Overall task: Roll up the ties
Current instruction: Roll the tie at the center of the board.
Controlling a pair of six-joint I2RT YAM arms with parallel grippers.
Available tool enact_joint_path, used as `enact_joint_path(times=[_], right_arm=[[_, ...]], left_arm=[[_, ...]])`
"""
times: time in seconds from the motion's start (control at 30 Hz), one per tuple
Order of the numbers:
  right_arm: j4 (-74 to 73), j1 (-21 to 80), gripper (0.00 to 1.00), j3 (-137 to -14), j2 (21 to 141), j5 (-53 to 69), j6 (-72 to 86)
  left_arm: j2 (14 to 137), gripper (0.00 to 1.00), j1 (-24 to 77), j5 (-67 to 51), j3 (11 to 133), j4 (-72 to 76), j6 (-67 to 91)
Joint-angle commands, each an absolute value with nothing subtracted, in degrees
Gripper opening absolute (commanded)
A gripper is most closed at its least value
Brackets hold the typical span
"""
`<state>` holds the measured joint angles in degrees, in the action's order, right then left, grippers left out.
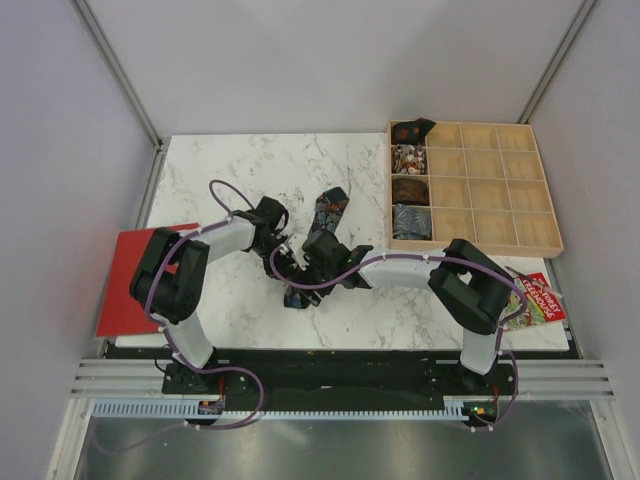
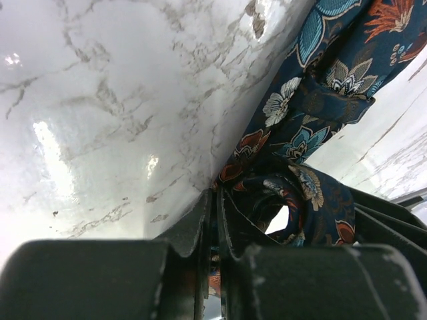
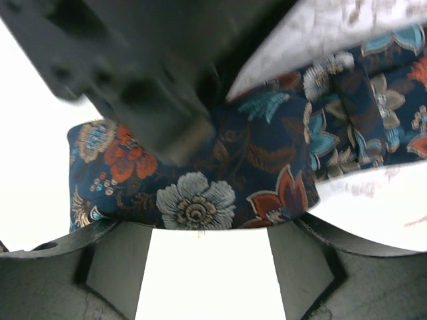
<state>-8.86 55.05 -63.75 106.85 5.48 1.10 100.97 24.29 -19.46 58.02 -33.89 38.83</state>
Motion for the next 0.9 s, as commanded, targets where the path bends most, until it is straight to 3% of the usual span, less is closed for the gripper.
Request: enact_joint_path(times=[0.0,0.37,0.5,0.63,0.87], right_arm=[[-15.7,55.0,0.75,-62.0,103.7,3.3,4.1],[-19.2,55.1,0.76,-58.7,96.9,0.7,5.9],[-16.6,55.6,0.68,-56.9,97.6,4.2,7.0],[-14.3,57.2,0.53,-55.8,100.3,7.3,7.1],[-9.8,60.1,0.46,-57.4,105.5,9.2,8.6]], left_arm=[[100.2,0.11,25.0,-18.5,60.0,-38.7,39.4],[96.9,0.11,25.0,-13.1,61.4,-43.3,39.0],[95.9,0.11,25.0,-11.6,61.3,-44.4,38.8],[94.3,0.11,25.0,-9.6,60.6,-45.9,38.6],[90.9,0.1,23.2,-7.7,57.7,-47.1,37.4]])
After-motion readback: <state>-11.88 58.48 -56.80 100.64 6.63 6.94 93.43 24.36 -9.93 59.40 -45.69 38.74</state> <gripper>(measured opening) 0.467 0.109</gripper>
